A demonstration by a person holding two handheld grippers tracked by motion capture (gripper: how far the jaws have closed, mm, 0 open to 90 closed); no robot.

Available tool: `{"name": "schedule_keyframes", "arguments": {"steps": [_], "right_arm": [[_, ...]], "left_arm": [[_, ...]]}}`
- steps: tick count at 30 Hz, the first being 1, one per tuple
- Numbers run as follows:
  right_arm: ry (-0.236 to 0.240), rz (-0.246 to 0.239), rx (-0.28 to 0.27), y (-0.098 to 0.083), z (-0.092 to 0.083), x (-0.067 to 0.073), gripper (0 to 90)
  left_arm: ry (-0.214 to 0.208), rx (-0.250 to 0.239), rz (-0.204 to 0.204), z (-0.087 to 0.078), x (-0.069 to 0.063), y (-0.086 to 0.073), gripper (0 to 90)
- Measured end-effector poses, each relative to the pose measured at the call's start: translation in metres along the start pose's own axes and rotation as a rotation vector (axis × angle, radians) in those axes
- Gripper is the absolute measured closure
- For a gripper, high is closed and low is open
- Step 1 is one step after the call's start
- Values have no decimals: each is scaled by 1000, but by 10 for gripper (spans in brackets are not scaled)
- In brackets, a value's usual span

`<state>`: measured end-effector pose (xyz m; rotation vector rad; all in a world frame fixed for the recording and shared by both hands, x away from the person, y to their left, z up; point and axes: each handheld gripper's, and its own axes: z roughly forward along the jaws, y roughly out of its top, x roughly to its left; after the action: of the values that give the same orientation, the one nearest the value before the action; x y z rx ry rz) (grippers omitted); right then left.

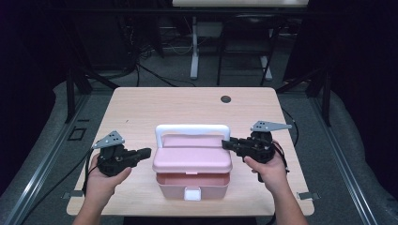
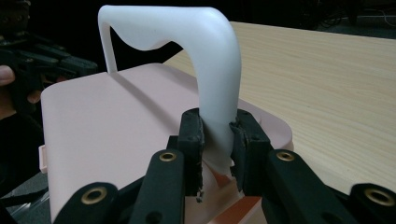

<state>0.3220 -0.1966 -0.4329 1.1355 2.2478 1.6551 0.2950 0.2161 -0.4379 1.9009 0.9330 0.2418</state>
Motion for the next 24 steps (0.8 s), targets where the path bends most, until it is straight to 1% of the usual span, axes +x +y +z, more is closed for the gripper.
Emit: {"name": "schedule_keyframes", "arguments": {"steps": [9,13,17,19,22,23,24], "right_arm": [[11,22,-12,5,0,-3,749],[14,23,-10,7,0,-3,750],[15,21,-10,9,0,-4,750],[18,24,-10,10,0,-4,750],[19,24,-9,9,1,-4,750],[19,23,-7,9,1,-4,750],[18,22,-7,9,1,-4,749]], "left_arm": [[-3,20,0,2,-1,-6,895],[-8,44,8,6,-5,-10,896],[-27,62,19,11,-10,-12,897],[-33,59,19,13,-13,-12,897],[-50,66,25,15,-17,-12,897],[-53,70,34,16,-19,-12,897],[-58,71,33,17,-21,-12,897]]}}
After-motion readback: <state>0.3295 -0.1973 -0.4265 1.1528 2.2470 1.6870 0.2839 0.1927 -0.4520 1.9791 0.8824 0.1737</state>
